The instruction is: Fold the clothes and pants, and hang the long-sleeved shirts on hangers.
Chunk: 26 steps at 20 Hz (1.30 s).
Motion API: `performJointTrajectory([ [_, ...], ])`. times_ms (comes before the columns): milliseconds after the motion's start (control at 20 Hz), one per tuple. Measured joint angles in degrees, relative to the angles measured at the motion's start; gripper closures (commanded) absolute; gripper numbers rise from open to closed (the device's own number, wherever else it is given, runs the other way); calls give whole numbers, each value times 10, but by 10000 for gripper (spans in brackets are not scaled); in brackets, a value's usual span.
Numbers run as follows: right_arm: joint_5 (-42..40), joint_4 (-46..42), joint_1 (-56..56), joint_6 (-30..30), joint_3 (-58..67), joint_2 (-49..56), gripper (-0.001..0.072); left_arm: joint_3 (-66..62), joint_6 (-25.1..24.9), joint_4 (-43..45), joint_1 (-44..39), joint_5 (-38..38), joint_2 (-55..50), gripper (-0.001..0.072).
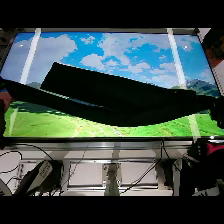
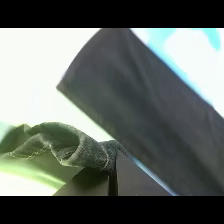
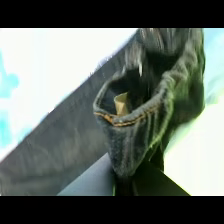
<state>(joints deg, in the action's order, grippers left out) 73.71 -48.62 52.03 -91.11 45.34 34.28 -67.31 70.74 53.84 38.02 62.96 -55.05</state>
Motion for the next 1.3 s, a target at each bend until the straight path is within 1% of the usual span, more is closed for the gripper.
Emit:
performJointTrajectory([
  [100, -9, -6, 2, -30, 2, -13, 678, -39, 4, 1, -7, -7, -23, 699],
  [250, -63, -29, 3, -85, 3, -3, 678, -75, 6, 0, -36, -28, -87, 699],
  [350, -96, -52, 4, -123, 3, 26, 678, -87, 6, -12, -65, -53, -142, 699],
  [550, -141, -73, 4, -168, 3, 113, 679, -108, 5, -35, -131, -108, -258, 699],
  [750, -199, -63, 4, -215, 3, 200, 679, -119, 15, -68, -182, -202, -351, 699],
  [900, -256, -16, 3, -261, 5, 257, 677, -122, 7, -158, -213, -305, -396, 697],
  [950, -275, 5, 0, -275, 10, 280, 645, -125, -6, -203, -226, -348, -411, 672],
  [1000, -291, 25, -5, -287, 20, 303, 414, -131, -20, -244, -239, -392, -425, 472],
  [1050, -321, 34, -14, -294, 37, 331, 276, -141, -32, -282, -252, -457, -442, 228],
  [1100, -337, 43, -23, -293, 57, 360, 260, -157, -39, -309, -262, -503, -460, 148],
  [1150, -342, 52, -36, -282, 85, 394, 261, -176, -46, -330, -271, -531, -478, 148],
  [1250, -319, 67, -59, -254, 148, 460, 261, -222, -55, -357, -285, -541, -514, 155],
  [1300, -308, 67, -68, -235, 183, 493, 261, -245, -58, -366, -288, -553, -527, 222],
])
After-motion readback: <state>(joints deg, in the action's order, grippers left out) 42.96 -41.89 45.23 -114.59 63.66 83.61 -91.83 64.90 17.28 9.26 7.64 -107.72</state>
